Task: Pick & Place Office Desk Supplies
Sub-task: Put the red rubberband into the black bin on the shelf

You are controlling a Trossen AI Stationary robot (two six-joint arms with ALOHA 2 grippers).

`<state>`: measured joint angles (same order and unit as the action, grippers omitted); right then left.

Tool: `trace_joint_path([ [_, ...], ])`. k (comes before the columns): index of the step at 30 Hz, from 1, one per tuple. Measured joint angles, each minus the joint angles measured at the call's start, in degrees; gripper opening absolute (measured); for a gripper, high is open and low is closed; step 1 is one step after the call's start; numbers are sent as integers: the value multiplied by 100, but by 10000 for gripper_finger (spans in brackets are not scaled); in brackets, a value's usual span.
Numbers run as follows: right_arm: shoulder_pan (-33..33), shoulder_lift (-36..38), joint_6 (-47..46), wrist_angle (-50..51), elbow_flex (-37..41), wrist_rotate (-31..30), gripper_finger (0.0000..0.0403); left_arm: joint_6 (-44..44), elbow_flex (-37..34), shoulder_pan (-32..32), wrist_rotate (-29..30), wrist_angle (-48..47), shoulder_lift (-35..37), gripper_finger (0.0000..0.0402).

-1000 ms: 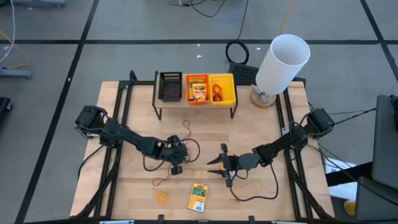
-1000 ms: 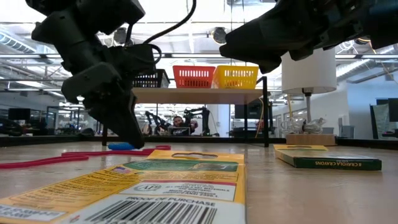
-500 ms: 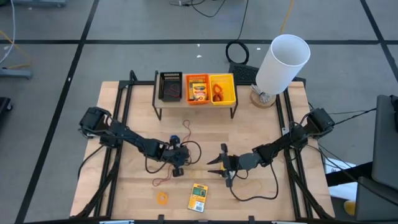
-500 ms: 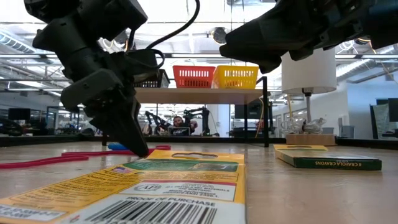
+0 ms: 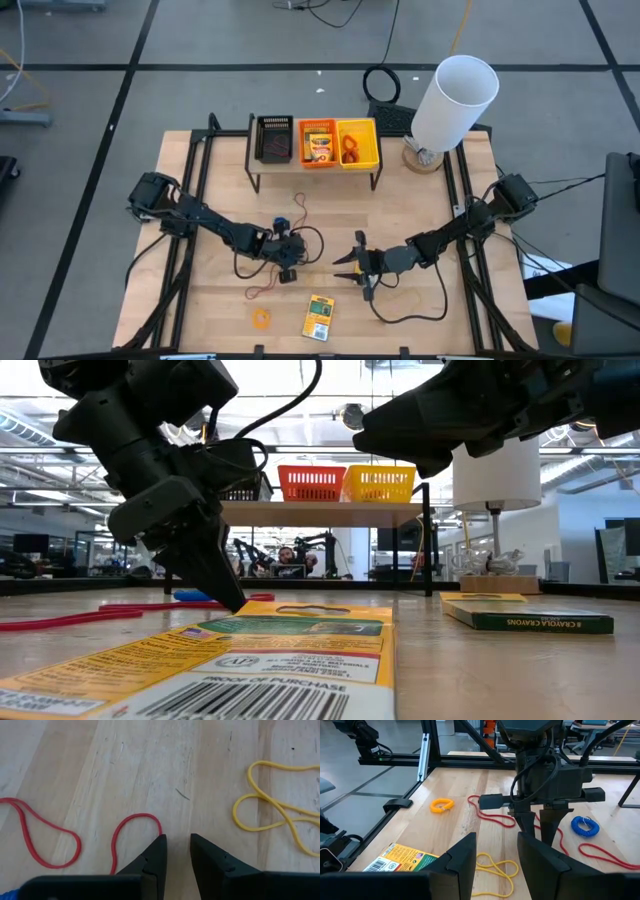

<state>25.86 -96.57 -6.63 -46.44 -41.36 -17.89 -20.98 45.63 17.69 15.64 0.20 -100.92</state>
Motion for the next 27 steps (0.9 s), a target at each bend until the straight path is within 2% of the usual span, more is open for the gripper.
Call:
trace_joint_path([
  [21,-1,0,4,2,0,0,132,254,2,-2,101,8,39,81],
  [27,0,0,4,2,0,0,132,535,319,89,94,-38,48,81],
])
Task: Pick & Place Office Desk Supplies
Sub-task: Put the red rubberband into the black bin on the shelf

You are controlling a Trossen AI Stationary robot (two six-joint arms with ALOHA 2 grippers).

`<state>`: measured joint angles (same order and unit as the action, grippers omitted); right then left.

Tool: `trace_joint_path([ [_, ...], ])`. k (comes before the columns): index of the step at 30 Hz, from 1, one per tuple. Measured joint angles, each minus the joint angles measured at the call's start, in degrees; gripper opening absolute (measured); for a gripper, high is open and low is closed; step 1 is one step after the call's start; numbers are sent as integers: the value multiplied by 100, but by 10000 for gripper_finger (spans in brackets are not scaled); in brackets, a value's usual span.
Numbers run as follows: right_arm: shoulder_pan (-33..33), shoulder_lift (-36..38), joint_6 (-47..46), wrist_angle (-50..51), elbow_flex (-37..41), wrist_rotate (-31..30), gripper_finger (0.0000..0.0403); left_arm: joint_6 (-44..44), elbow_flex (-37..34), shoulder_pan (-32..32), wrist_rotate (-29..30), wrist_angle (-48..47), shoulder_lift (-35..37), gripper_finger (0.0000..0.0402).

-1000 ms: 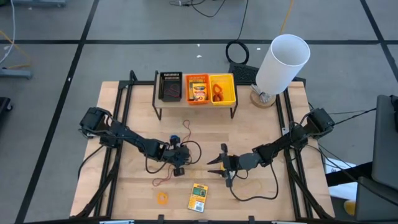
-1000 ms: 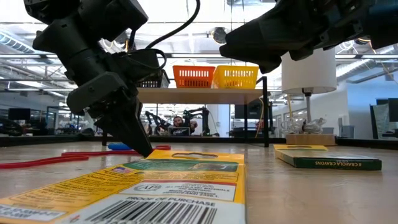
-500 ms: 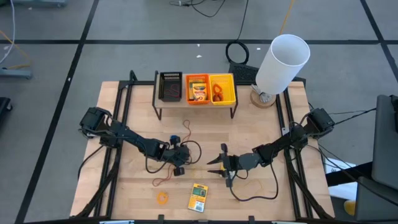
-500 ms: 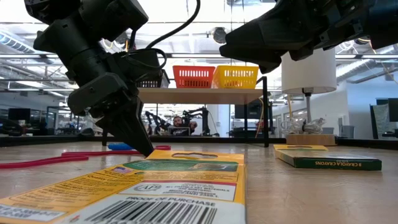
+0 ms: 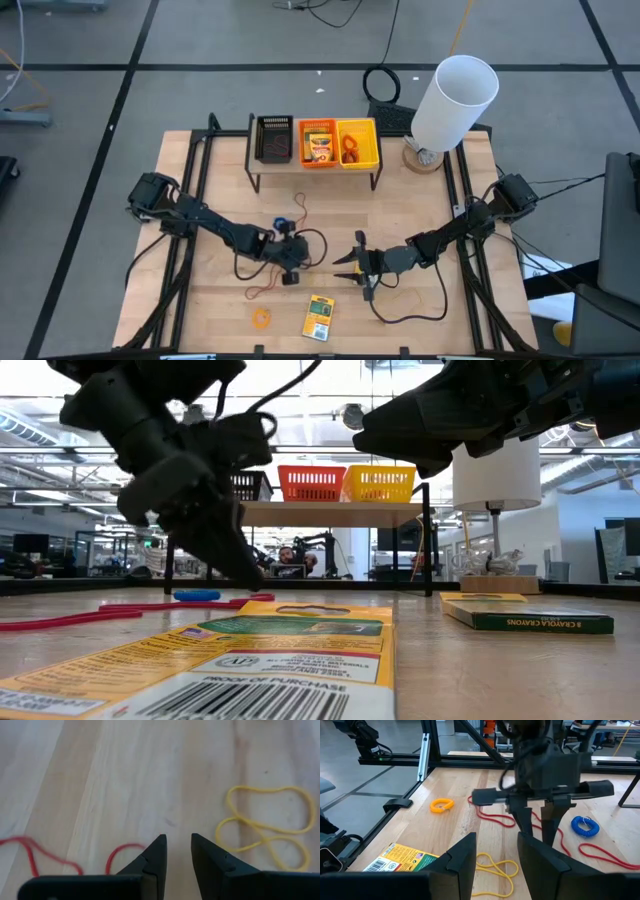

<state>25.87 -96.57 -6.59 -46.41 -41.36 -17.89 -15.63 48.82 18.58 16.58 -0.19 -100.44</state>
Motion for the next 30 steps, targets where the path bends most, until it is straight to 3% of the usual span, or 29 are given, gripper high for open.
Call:
trace_joint_path([
  [20,-2,0,0,2,0,0,132,-252,225,-230,38,-994,0,81],
  [30,-1,0,-2,2,0,0,132,-480,225,-271,-352,-1115,0,81],
])
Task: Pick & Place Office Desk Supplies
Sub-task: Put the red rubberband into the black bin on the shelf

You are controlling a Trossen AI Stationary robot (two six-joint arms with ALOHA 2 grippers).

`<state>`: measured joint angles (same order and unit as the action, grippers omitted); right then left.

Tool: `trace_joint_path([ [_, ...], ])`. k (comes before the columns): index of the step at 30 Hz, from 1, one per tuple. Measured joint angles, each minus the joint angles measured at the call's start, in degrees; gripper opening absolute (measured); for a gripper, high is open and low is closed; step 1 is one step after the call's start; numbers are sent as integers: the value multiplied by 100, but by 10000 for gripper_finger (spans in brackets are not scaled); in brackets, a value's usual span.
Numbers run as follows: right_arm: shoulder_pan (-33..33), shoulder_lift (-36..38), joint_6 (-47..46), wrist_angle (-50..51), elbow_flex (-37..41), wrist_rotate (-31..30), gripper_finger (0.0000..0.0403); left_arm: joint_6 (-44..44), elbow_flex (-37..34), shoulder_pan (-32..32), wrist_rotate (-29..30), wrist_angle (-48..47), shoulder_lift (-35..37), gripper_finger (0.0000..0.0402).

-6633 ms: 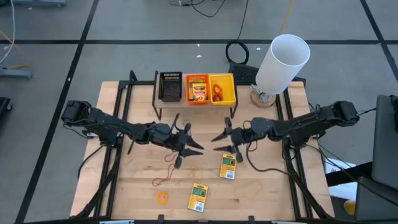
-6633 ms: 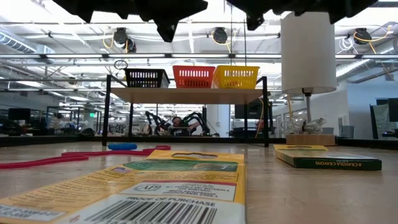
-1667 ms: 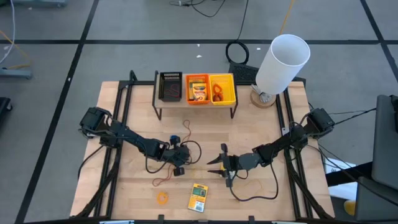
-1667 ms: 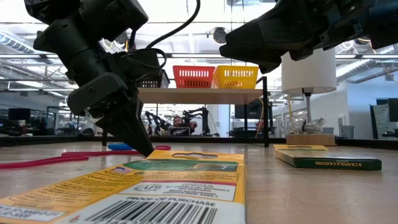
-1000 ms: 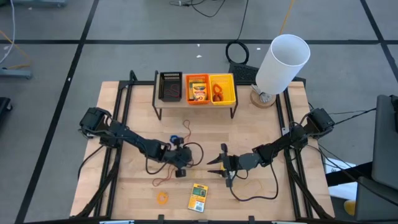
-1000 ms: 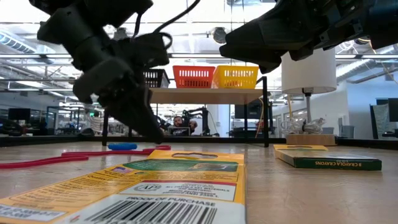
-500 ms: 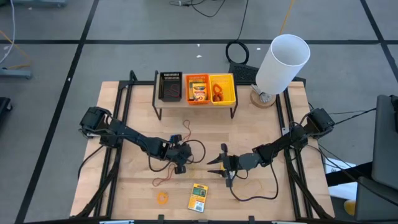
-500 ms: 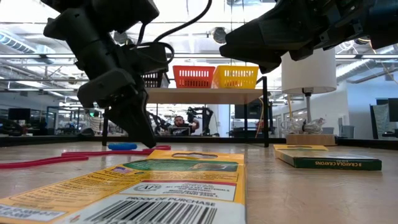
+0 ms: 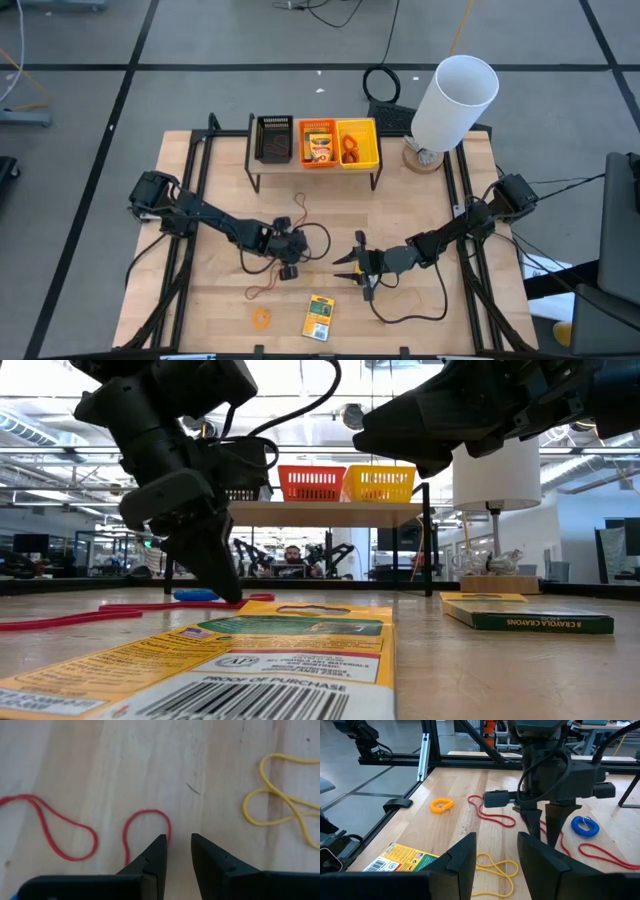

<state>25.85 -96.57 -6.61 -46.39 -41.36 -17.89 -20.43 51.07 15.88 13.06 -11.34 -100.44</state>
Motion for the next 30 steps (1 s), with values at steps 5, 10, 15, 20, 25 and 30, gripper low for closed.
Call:
trace_joint_path([
  [5,0,0,1,0,0,0,132,-86,0,-81,-120,-205,0,81],
  [10,0,0,0,-1,0,0,132,-113,4,-183,-237,-315,2,81],
  [15,-1,0,0,0,0,0,132,-96,11,-247,-426,-324,-22,81],
  [20,-1,0,-2,0,0,0,132,64,11,-240,-415,-319,-38,65],
  [25,-1,2,-2,-2,0,1,132,151,9,-236,-405,-155,-49,8],
  [30,-1,2,-2,-2,0,0,132,256,-2,-246,-191,205,-76,1],
])
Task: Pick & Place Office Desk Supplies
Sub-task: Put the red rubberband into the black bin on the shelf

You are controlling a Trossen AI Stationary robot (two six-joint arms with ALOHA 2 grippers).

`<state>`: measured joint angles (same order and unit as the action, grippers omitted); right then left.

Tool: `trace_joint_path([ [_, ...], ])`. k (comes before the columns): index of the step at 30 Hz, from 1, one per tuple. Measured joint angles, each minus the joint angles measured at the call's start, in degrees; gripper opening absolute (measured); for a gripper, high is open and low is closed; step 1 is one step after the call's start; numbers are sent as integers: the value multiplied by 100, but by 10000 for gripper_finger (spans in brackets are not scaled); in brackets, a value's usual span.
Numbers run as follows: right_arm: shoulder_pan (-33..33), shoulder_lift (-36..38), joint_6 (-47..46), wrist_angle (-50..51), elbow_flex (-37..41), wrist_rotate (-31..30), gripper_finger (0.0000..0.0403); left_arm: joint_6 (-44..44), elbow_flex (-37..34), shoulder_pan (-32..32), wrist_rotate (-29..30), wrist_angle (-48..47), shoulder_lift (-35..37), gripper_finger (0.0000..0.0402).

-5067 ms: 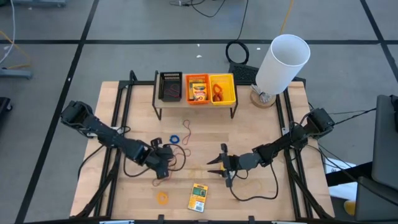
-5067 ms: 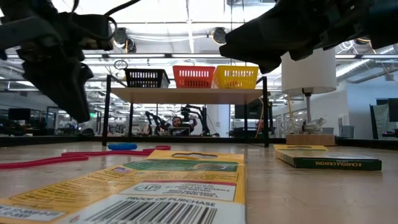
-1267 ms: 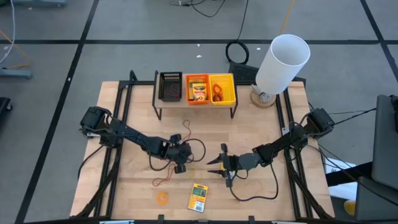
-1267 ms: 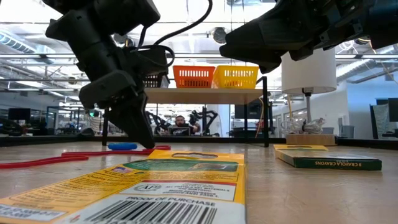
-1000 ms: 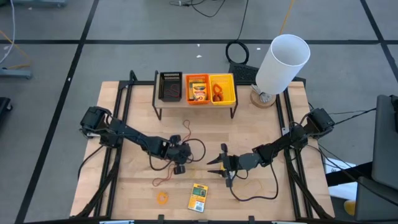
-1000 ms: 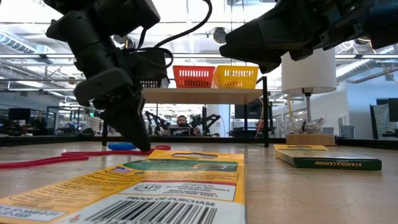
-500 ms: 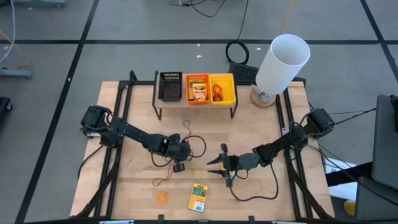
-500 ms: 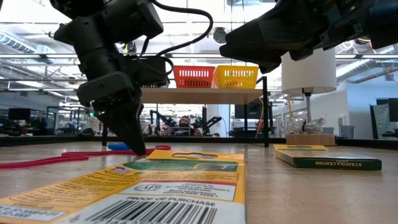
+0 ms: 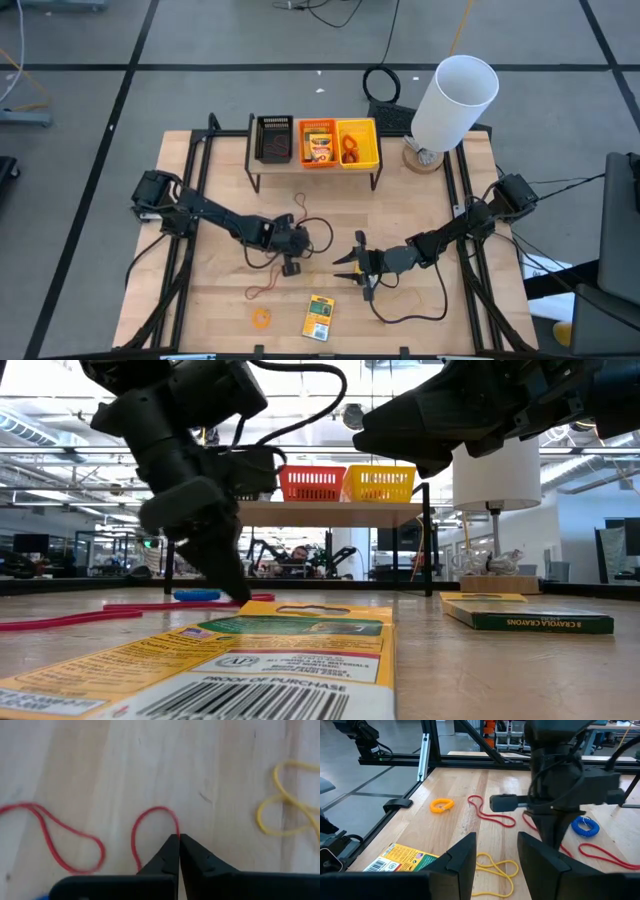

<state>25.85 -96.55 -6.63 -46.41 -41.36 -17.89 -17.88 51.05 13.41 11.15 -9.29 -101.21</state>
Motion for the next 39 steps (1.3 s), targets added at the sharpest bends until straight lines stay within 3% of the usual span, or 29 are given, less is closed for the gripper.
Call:
trace_joint_path([
  [10,2,0,22,-2,-2,0,132,492,0,2,118,1113,389,0],
  [23,1,0,133,-1,-2,0,132,1728,0,4,1022,1911,1868,0],
  [29,1,0,133,-3,-2,0,132,2497,5,-136,1002,2499,2484,0],
  [39,0,0,97,-6,-2,0,132,3189,1244,-799,838,1461,2661,0],
])
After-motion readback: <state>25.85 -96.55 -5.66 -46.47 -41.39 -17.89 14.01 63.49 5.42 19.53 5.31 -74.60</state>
